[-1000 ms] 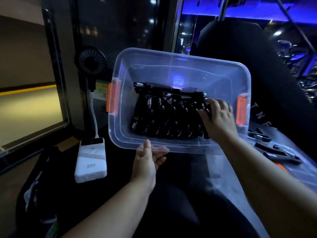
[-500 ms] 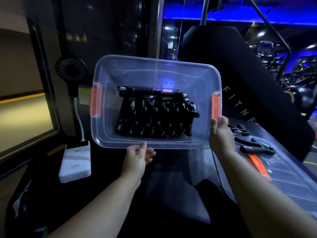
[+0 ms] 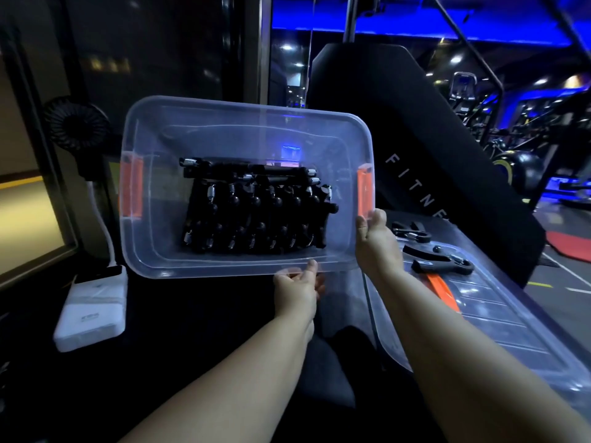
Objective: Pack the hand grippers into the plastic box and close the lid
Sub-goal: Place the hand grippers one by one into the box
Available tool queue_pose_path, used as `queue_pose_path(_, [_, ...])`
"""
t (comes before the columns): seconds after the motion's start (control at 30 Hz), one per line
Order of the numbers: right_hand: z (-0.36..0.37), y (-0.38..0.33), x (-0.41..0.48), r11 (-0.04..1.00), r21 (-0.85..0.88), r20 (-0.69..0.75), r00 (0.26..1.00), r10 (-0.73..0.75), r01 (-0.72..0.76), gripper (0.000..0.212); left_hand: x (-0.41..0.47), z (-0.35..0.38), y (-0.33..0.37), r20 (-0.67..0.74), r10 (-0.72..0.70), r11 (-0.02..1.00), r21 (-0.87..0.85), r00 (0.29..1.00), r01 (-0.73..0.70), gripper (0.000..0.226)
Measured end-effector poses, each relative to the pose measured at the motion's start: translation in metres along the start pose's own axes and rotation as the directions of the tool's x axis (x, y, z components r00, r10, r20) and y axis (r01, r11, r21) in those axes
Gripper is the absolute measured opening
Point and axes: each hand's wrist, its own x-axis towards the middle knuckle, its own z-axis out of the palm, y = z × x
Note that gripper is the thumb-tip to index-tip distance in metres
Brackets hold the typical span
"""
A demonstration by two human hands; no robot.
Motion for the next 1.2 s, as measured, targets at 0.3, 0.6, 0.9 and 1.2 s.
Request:
queue_pose_path(0.3, [-0.04, 0.046, 0.014, 0.971, -0.161, 0.155, 0.976, -0.151, 0.176, 0.04, 0.001, 0.002, -0.011, 0.068, 0.123, 0.986, -0.117, 0.99, -0.115, 0.01])
queue_pose_path(0.6, [-0.05, 0.124, 0.036, 0.888, -0.44, 0.266, 0.926, 0.269, -0.132, 0.062, -0.001, 0.004, -0.012, 0.071, 0.149, 0.985, -0.102, 0.986, -0.141, 0.01])
queue_pose_path(0.9, [-0.065, 0.119, 0.027, 0.828, -0.561, 0.296, 0.934, 0.198, 0.003, 0.018, -0.001, 0.002, -0.011, 0.07, 0.148, 0.987, -0.077, 0.986, -0.143, 0.01])
queue_pose_path(1.2, [-0.067, 0.103, 0.003, 0.812, -0.537, 0.389, 0.921, -0.003, 0.23, 0.023, -0.001, 0.002, -0.011, 0.073, 0.141, 0.986, -0.095, 0.987, -0.134, 0.008])
